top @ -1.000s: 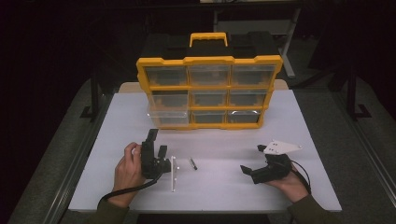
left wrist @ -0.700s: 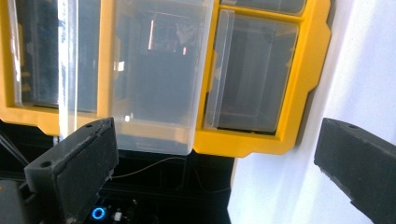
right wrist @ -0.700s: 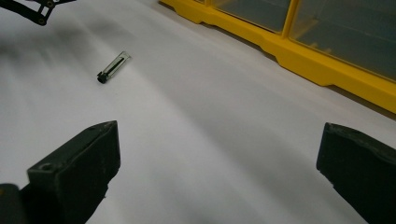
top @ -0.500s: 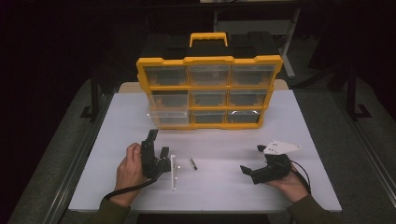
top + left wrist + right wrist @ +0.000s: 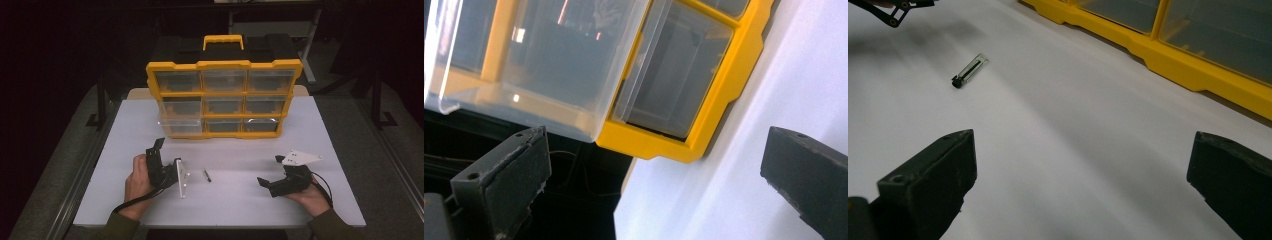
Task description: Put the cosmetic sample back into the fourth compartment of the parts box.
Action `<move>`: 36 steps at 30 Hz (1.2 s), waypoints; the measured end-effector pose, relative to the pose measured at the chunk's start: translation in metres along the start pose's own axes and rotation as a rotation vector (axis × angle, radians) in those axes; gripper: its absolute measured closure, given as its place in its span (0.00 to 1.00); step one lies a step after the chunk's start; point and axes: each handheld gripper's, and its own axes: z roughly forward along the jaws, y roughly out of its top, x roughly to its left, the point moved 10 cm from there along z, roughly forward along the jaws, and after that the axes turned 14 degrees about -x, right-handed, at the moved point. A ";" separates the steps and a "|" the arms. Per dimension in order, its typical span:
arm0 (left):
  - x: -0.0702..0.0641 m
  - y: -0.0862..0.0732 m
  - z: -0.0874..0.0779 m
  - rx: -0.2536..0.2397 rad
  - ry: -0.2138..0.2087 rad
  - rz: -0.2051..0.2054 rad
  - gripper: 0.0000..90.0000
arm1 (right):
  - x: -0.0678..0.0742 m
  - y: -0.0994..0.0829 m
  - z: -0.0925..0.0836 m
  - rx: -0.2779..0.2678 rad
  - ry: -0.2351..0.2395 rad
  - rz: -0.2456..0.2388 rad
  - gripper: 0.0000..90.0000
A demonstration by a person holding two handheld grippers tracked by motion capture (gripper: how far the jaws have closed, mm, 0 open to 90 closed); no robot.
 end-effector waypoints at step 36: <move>0.000 -0.018 0.005 0.041 -0.074 -0.432 0.00 | 0.000 0.000 0.000 0.000 0.002 0.000 0.00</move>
